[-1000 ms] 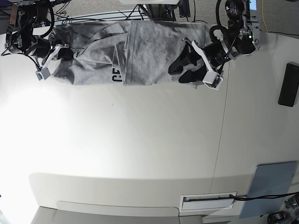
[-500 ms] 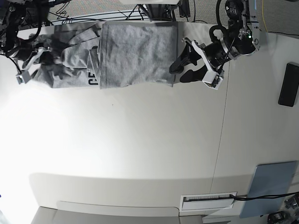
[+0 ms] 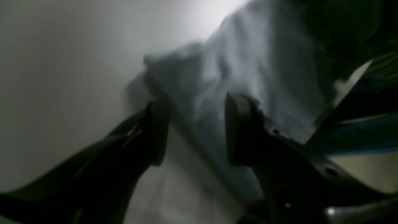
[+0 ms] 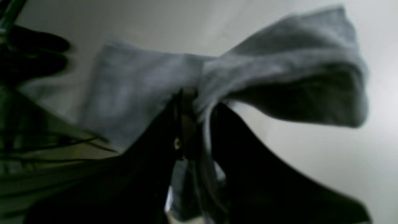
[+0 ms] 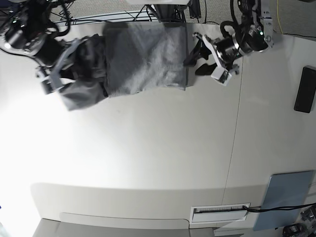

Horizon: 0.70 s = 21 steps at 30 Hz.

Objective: Fold the T-shirt properly
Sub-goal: 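Lift the folded end with the right gripper and fold it over the stack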

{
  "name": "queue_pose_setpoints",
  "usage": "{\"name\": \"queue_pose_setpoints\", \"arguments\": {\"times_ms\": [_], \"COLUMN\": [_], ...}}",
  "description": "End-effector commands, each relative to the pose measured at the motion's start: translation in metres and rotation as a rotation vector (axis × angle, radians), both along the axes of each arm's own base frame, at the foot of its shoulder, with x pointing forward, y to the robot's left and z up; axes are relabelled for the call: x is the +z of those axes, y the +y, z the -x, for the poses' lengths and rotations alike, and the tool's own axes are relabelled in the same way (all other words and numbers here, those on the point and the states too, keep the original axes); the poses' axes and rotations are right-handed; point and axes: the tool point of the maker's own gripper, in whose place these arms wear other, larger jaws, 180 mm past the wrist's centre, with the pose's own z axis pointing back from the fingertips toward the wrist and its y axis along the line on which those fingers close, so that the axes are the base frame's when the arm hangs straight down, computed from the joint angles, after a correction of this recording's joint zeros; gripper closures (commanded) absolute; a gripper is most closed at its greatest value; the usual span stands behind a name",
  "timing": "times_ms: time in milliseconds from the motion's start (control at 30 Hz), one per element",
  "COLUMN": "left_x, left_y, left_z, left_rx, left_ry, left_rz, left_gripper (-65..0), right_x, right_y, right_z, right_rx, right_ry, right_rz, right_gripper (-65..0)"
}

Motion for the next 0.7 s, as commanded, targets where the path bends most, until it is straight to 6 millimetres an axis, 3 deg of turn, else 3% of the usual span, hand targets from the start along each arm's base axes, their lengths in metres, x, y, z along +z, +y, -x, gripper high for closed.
{"name": "queue_pose_setpoints", "arguments": {"times_ms": [0,300,667], "left_x": [0.008,-0.01,-0.028], "left_y": [-0.002,0.007,0.01], "left_z": [-0.001,0.015,0.02], "left_rx": [-0.001,0.027,0.062], "left_ry": [-0.029,0.033,0.082], "left_rz": [0.015,-0.044,-0.017], "left_gripper": [-29.6,-29.6,-29.6], "right_x": [0.005,-0.014,-0.019], "right_y": [0.011,0.092,0.152], "right_z": [-0.002,0.013,0.024], "right_rx": [0.026,0.186,0.252], "right_ry": [-0.027,0.017,-0.018], "right_rz": [-0.022,-0.1,-0.094], "right_gripper": [0.0,0.0,0.0]}}
